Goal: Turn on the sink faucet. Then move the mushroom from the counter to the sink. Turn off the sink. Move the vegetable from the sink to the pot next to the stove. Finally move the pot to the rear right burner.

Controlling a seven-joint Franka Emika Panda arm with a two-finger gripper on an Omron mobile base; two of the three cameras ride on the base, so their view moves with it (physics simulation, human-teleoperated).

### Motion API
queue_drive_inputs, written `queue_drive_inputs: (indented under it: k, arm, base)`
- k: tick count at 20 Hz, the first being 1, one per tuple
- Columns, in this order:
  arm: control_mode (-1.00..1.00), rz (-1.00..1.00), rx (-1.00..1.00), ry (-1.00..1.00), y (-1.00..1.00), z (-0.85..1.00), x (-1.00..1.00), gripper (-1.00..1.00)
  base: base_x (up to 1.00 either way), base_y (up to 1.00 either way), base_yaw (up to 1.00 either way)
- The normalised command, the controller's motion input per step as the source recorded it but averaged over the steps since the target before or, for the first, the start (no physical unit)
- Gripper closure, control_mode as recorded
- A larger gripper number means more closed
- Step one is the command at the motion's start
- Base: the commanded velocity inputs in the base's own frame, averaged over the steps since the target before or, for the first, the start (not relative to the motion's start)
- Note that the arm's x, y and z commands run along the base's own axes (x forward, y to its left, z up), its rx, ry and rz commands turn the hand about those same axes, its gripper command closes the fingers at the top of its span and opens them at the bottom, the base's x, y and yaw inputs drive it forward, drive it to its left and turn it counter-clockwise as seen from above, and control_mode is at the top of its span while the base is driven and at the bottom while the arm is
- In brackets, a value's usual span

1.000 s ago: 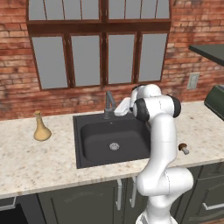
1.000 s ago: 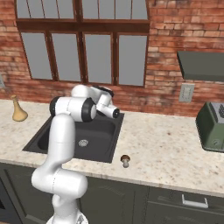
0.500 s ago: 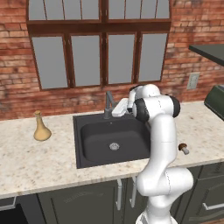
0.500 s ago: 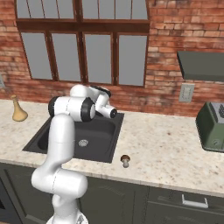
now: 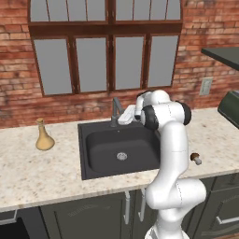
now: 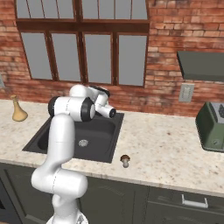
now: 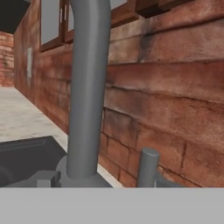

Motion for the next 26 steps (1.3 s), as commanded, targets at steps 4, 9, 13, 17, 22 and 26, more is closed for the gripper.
queue_drive_inputs:
  k: [4, 9, 13, 17, 22, 26]
  arm:
    - [-1.00, 0.00, 0.00, 0.01, 0.04, -0.02, 0.02, 1.00]
    - [-1.00, 0.00, 0.01, 0.03, 0.00, -0.09, 0.02, 1.00]
    - [-1.00, 0.00, 0.04, 0.00, -0.11, -0.10, 0.06, 1.00]
    - [-1.00, 0.00, 0.03, 0.00, -0.27, -0.07, 0.23, 1.00]
    - [-1.00, 0.00, 0.02, 0.00, -0.26, -0.01, 0.36, 1.00]
    - [-1.00, 0.00, 0.02, 0.00, -0.20, 0.00, 0.41, 1.00]
  base:
    - [0.00, 0.00, 0.00]
    - [0.00, 0.00, 0.00]
    - [0.00, 0.00, 0.00]
    - [0.00, 0.00, 0.00]
    - [0.00, 0.00, 0.00]
    - [0.00, 0.00, 0.00]
